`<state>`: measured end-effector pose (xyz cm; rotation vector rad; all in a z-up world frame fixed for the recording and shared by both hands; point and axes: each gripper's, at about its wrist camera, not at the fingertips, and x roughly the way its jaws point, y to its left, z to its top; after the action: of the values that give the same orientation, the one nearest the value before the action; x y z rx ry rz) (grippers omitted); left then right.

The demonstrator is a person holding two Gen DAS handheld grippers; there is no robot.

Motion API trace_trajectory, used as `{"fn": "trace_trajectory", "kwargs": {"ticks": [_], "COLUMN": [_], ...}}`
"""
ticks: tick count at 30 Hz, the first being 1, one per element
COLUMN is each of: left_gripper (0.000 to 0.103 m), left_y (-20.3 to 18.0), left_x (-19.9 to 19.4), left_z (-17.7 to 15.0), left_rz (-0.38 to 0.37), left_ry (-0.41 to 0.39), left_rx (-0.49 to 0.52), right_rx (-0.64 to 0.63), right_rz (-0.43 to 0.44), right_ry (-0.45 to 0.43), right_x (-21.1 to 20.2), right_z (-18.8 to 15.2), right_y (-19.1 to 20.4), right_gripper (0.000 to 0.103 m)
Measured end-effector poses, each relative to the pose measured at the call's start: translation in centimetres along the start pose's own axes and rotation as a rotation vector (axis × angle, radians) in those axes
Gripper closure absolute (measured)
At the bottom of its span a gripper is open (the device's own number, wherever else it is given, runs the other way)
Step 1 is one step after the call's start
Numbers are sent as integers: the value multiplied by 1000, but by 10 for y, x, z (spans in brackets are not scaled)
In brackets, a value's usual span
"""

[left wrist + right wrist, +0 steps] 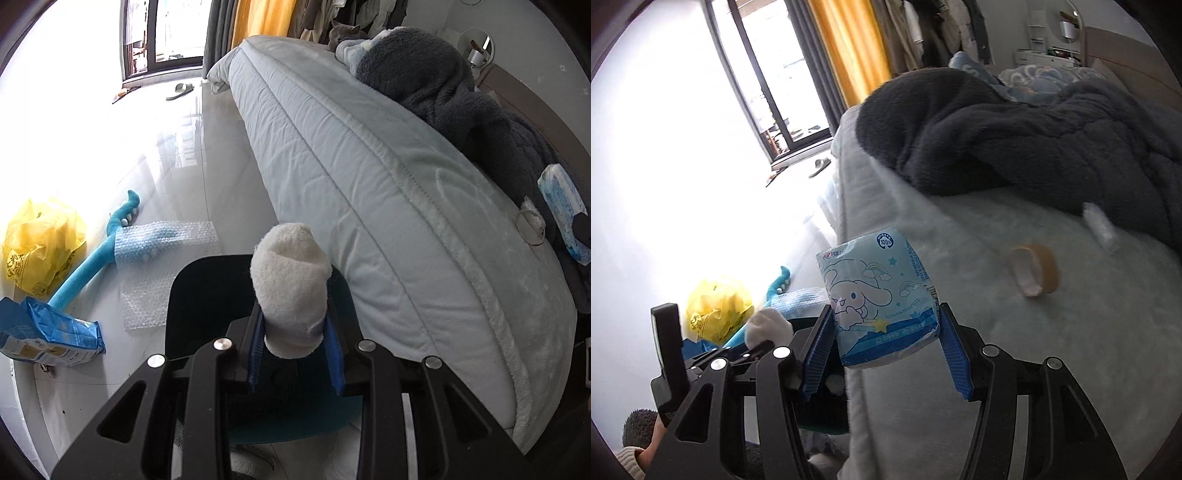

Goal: Collect trash
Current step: 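Carry the sock and diaper pack with both tools over the teal bin, then open the left tool to drop the white sock into the bin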

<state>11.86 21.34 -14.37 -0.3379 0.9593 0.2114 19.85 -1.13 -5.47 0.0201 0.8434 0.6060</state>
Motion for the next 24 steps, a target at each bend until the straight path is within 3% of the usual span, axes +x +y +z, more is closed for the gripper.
{"fn": "trace_trajectory", "kwargs": {"ticks": [3, 10, 12, 14, 21, 23, 24], "left_gripper": [71, 69, 63, 41, 24, 12, 12], "left_y": [11, 25, 29, 30, 44, 48, 52], "left_x": [16, 34, 35, 35, 22, 16, 11], "left_z": [-8, -24, -28, -29, -25, -22, -21], "left_rz": [-2, 3, -23, -27, -22, 4, 24], "left_ry": [95, 214, 231, 234, 196, 171, 147], "left_rx": [-15, -10, -27, -28, -38, -36, -35], "right_rx": [-26, -65, -77, -98, -173, -180, -181], "right_rz": [12, 44, 58, 61, 51, 54, 54], "right_ry": [18, 50, 64, 78, 125, 138, 144], "right_x": [12, 32, 36, 43, 64, 71, 74], "right_z": [-1, -3, -6, -8, -16, -18, -19], "right_y": [13, 41, 51, 60, 86, 92, 93], "right_gripper": [46, 46, 46, 46, 46, 46, 46]}}
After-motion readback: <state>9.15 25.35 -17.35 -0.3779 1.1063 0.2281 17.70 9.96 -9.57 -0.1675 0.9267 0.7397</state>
